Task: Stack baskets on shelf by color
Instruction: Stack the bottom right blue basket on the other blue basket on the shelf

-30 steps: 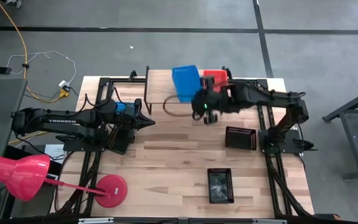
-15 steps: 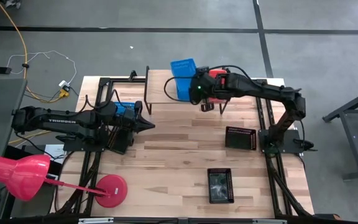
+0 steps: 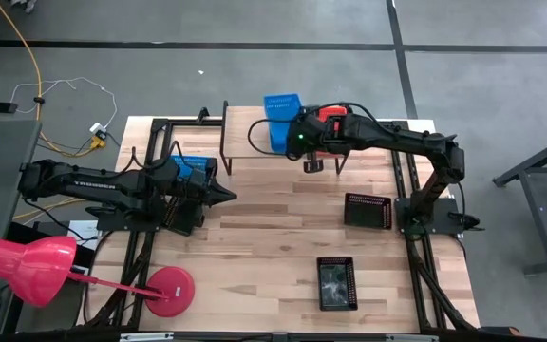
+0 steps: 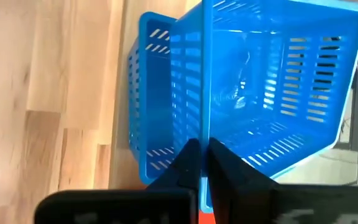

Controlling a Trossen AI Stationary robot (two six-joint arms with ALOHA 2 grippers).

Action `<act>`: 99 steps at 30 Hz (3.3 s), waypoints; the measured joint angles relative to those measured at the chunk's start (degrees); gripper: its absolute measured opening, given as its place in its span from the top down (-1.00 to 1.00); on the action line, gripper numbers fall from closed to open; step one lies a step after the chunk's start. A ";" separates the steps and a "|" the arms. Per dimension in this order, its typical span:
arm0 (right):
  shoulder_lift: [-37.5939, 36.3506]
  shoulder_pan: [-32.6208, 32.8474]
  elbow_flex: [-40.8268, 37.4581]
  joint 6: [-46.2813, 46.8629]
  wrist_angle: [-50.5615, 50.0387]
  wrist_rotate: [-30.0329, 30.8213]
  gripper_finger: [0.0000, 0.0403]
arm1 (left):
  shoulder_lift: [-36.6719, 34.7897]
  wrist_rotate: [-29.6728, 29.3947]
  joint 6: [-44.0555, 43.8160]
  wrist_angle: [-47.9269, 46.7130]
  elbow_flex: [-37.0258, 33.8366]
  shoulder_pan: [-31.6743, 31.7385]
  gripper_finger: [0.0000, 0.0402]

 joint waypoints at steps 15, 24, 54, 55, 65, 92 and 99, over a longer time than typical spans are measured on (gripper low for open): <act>0.00 1.94 0.00 0.52 -0.12 0.26 0.93 | 0.00 -1.10 0.04 -0.02 0.00 0.15 1.00; 0.00 2.47 0.02 3.13 -1.47 0.13 0.90 | 0.00 -1.09 0.04 -0.02 0.00 0.15 1.00; -1.35 -1.11 0.09 2.35 14.72 -5.24 0.89 | 0.00 -1.07 0.04 -0.11 0.00 0.13 1.00; -1.40 -2.15 0.09 2.60 17.02 -8.62 0.94 | 0.00 -1.07 0.04 -0.11 0.00 0.13 1.00; 4.93 -10.23 0.15 6.51 28.27 -25.97 0.99 | 0.00 -0.90 0.04 -0.37 0.00 0.11 1.00; 1.86 -6.27 0.07 6.44 21.39 -24.29 1.00 | 0.00 -5.42 2.03 -0.07 0.00 0.13 1.00; 1.56 -1.48 0.07 4.75 12.14 -18.97 1.00 | 2.04 -19.28 0.52 0.24 0.00 0.15 1.00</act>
